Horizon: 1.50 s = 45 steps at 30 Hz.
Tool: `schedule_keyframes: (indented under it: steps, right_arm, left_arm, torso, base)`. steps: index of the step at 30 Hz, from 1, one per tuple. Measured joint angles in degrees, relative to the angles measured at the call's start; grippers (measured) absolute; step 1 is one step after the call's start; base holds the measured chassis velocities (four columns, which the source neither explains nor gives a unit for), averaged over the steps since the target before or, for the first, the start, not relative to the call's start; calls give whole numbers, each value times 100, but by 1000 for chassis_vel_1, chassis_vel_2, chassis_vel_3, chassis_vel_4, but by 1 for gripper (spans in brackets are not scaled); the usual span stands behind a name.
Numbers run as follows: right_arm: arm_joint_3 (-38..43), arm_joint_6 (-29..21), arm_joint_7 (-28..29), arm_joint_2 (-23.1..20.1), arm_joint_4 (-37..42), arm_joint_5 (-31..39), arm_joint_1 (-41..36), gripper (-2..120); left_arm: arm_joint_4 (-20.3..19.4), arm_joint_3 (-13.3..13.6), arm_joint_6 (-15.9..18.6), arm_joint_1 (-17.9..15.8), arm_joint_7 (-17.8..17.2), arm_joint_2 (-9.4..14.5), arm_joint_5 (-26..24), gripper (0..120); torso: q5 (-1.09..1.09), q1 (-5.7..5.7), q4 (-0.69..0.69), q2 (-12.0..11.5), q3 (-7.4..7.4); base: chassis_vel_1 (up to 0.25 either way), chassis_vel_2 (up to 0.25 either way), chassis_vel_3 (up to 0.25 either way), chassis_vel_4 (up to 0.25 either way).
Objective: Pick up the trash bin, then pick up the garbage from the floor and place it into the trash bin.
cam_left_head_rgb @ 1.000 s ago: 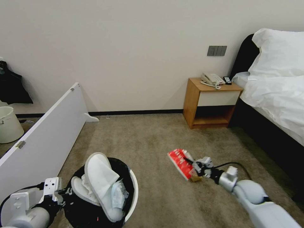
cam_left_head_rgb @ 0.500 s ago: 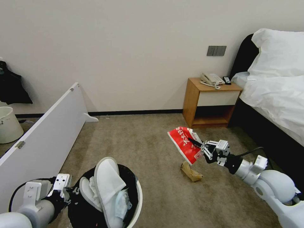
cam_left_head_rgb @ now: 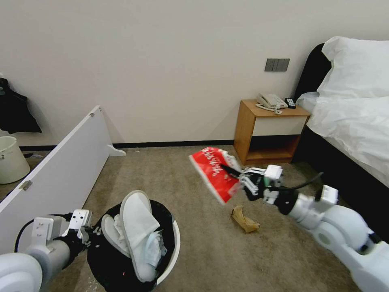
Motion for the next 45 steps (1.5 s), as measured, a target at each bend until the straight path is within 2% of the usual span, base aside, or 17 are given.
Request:
schedule_keyframes:
  steps: [1,4,5,8,12,15,18,21,23,24,26,27,33,40,45]
  right_arm:
    - [0,0,0,0,0,0,0,0]
    - [-932,-7,98,370,-307,92,1046,0]
    - [-932,-7,98,370,-307,92,1046,0]
    - [-1681,-20,222,741,-487,241,1649,0]
    - [-2353,-26,272,959,-634,312,2106,0]
    - [-2823,-47,348,1116,-745,310,2446,0]
    - [-2950,-50,377,1155,-781,290,2545,0]
    - [-3317,8,385,1301,-927,-60,2879,0]
    - [-3598,246,277,1471,-1080,-872,3213,0]
    - [-3598,246,277,1471,-1080,-872,3213,0]
    - [-3798,371,240,1605,-1138,-1414,3473,0]
    - [-3798,371,240,1605,-1138,-1414,3473,0]
    - [-4002,664,192,1876,-1413,-2618,3830,0]
    - [-4230,775,8,2086,-1683,-3423,3879,0]
    - [-4278,853,-120,2100,-1924,-3584,3707,0]
  left_arm:
    - [0,0,0,0,0,0,0,1]
    - [86,64,0,-243,3,-41,-11,1]
    - [86,64,0,-243,3,-41,-11,1]
    - [99,111,0,-334,-7,-110,-27,1]
    - [95,98,0,-297,-13,-157,-24,1]
    - [56,67,0,-244,-14,-174,-23,1]
    - [50,59,0,-227,-19,-178,-23,1]
    - [35,42,0,-140,-38,-188,-24,1]
    - [-23,37,0,-39,-38,-197,-25,1]
    - [-23,37,0,-39,-38,-197,-25,1]
    - [-79,37,0,47,-51,-197,-13,1]
    - [-79,37,0,47,-51,-197,-13,1]
    - [-164,-10,0,82,-100,-142,-63,1]
    - [-169,-24,2,67,-125,-121,-120,1]
    - [-200,-51,2,85,-124,-112,-149,1]
  torso:
    - [0,0,0,0,0]
    - [-2,0,3,0,0]
    - [-2,0,3,0,0]
    - [0,0,4,0,0]
    - [0,0,-1,0,0]
    - [0,0,1,0,0]
    - [0,0,1,0,0]
    - [0,0,-1,0,0]
    - [-1,0,0,0,0]
    - [-1,0,0,0,0]
    - [0,0,1,0,0]
    - [0,0,1,0,0]
    - [1,0,-1,0,0]
    - [0,0,1,0,0]
    - [0,0,0,0,0]
  base:
    - [0,0,0,0]
    - [0,0,0,0]
    - [0,0,0,0]
    - [0,0,0,0]
    - [0,0,0,0]
    - [0,0,0,0]
    - [0,0,0,0]
    - [0,0,0,0]
    - [0,0,0,0]
    - [0,0,0,0]
    - [0,0,0,0]
    - [0,0,0,0]
    - [0,0,0,0]
    - [0,0,0,0]
    - [0,0,0,0]
